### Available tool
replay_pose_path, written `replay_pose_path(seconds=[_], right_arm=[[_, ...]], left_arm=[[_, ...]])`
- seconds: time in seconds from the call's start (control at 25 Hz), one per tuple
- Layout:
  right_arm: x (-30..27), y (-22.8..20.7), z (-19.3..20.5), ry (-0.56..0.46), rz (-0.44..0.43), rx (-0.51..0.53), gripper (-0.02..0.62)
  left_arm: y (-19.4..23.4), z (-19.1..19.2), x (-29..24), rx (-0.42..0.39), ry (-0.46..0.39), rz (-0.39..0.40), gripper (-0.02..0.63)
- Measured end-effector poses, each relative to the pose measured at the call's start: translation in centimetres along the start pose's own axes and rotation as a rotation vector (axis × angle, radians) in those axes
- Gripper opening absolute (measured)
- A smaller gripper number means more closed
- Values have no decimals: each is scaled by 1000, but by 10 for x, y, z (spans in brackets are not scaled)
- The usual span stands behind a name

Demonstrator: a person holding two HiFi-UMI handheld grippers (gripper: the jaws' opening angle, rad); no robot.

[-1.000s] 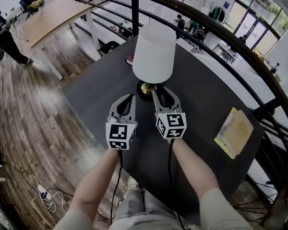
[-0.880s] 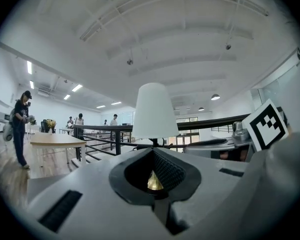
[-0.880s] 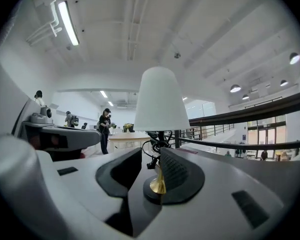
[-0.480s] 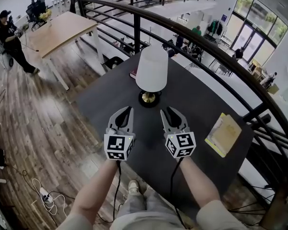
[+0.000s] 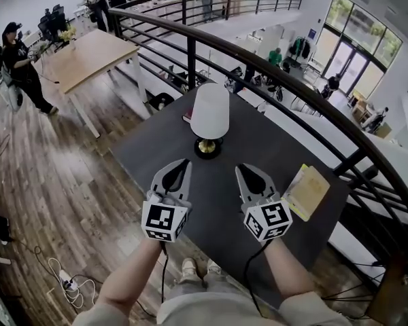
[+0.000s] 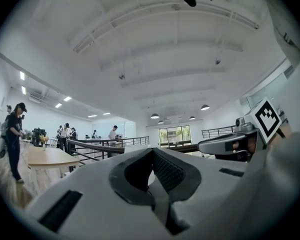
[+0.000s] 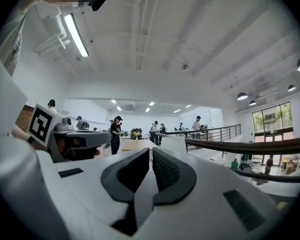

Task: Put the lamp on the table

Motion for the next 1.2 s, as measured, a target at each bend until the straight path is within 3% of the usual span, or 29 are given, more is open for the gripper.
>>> replay_pose_path(seconds=[0.16, 0.32, 0.48, 0.68, 0.92, 1.2], right_arm=[[27, 8, -23, -18, -24, -24, 20], [49, 26, -35, -35, -63, -3, 20], [74, 50, -33, -36, -96, 29, 19], [86, 64, -16, -25, -110, -53, 19], [85, 68, -11, -19, -95, -16, 2], [86, 62, -19, -27, -98, -4, 2]], left_arm=[[-16, -24, 19, -14, -25, 19, 6], [-31, -37, 41, -94, -76, 28, 5], [-47, -30, 69, -138, -49, 34, 6], [-62, -16, 91, -71, -10, 55, 6], [-69, 0, 95, 12, 22, 29, 5], [-77, -7, 82, -4, 16, 47, 5]])
Point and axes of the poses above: the fingertips, and each gripper's own axes: x backward along the fingers, y to its left, z out of its underside, the point moved 3 cm from there along x, backward along the fingers, and after that the axes turned 14 degrees about z, right-handed, at the moved point
